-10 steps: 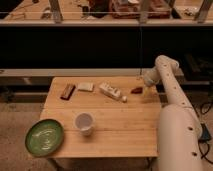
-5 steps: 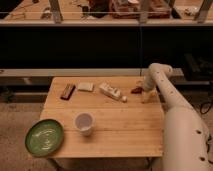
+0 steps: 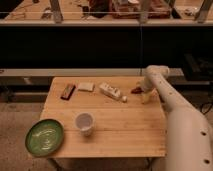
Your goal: Place the pepper in the ceramic cup
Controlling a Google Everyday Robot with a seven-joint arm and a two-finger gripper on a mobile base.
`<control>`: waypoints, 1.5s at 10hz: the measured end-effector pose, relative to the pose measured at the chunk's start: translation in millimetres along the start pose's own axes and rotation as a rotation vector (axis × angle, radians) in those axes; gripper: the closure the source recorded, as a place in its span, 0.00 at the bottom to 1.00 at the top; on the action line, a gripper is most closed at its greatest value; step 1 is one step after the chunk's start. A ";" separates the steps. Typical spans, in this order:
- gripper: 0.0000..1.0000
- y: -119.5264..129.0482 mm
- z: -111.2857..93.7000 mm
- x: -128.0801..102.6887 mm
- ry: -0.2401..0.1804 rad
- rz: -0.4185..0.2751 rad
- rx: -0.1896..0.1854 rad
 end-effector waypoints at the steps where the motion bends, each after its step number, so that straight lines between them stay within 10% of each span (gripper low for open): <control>1: 0.30 0.1 -1.7 0.2 0.000 0.001 0.000; 7: 0.87 2.2 -5.9 2.7 0.002 0.002 -0.002; 15: 0.91 -20.1 -89.7 -68.4 -0.014 -0.174 -0.011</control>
